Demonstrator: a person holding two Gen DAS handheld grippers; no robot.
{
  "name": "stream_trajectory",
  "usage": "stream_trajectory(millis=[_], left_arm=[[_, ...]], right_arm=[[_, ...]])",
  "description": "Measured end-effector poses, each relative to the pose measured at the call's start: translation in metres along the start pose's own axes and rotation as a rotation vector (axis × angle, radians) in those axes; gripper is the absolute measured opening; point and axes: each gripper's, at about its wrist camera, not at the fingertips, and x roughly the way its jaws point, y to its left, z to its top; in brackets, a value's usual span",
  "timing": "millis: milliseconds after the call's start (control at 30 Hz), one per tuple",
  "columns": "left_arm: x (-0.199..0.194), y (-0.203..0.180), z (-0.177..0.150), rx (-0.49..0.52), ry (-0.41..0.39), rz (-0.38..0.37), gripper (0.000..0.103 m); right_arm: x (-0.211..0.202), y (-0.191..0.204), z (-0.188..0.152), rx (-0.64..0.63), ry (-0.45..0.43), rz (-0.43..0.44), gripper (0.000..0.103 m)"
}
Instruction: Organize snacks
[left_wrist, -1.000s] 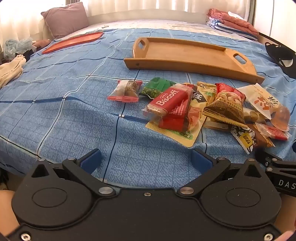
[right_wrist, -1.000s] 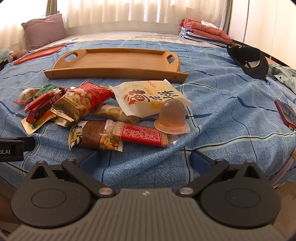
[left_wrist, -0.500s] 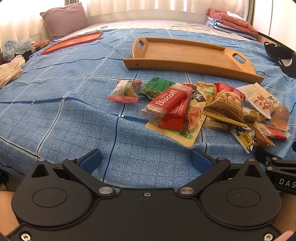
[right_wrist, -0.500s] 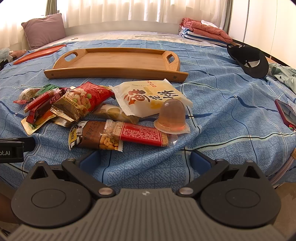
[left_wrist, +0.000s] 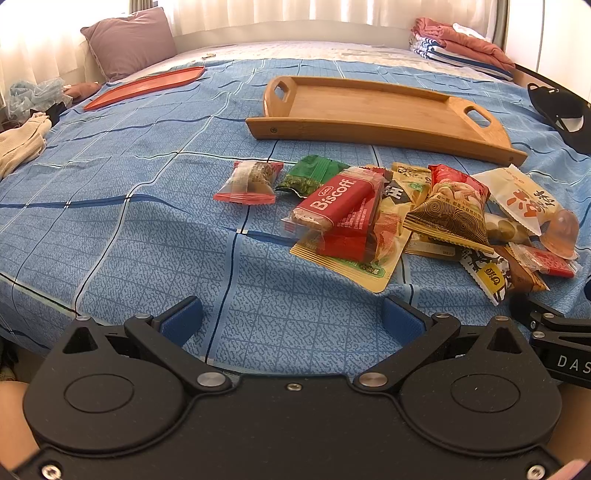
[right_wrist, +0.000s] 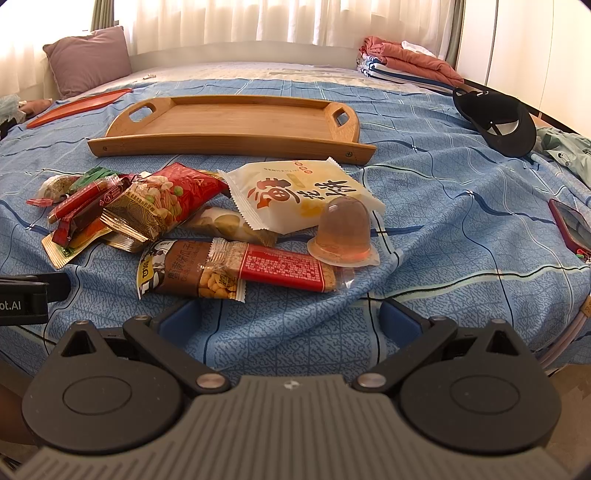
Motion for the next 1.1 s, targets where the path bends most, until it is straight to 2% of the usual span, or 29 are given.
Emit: stream_trajectory(millis=[1100], left_arm=[[-0.0008,-0.001,-0.0004,0.009,-0.003,-0.006,0.103]], right_arm=[[-0.0006,0.0018,-0.0003,-0.003,-0.002,-0.003,0.103]])
